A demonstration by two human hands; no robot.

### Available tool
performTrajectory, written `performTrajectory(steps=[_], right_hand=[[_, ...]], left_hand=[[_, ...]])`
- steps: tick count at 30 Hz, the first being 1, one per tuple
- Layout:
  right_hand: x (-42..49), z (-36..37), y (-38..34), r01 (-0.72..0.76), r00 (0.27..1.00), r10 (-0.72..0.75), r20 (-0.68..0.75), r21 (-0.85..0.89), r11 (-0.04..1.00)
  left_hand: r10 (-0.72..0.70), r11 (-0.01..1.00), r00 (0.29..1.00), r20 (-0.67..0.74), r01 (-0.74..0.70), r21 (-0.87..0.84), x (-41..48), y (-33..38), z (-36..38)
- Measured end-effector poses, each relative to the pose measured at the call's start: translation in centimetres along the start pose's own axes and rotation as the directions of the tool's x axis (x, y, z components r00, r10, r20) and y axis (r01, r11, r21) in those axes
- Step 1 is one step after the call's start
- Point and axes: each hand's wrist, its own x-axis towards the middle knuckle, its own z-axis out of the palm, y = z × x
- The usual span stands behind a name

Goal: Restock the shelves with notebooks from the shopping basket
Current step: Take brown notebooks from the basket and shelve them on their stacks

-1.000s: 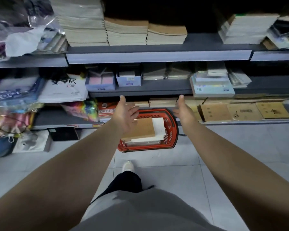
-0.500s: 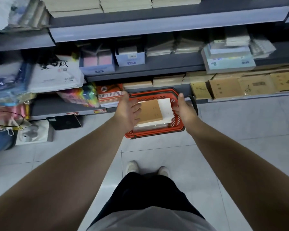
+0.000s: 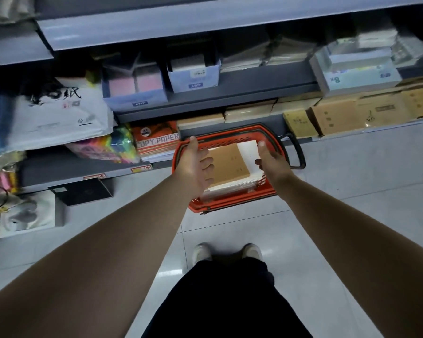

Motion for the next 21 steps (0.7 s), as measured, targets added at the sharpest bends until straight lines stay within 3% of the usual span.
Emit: performTrajectory(steps=[6,10,21], right_hand=[[3.4,2.5,3.1,0.053,0.998,-0.048,0.041,-0.128,0.990],[5.5,2.8,4.8,0.147,0.987,-0.119,0.104,-0.332,0.932],[12.8,5.4,9.3,0.262,0.961,-0.152,0.232,-0.577,0.774]], left_hand=[[-0.054,0.998,0.998,-0.024,0.054,-0.010,4.3,-1.1,-2.3],[-0.045,0.998,0.998,-0.032,0.044,-0.038,7.7,-1.2,-2.6],[-0.088,0.996,0.995,-0.046,0.087,-0.023,15.9,-4.2,-4.5]])
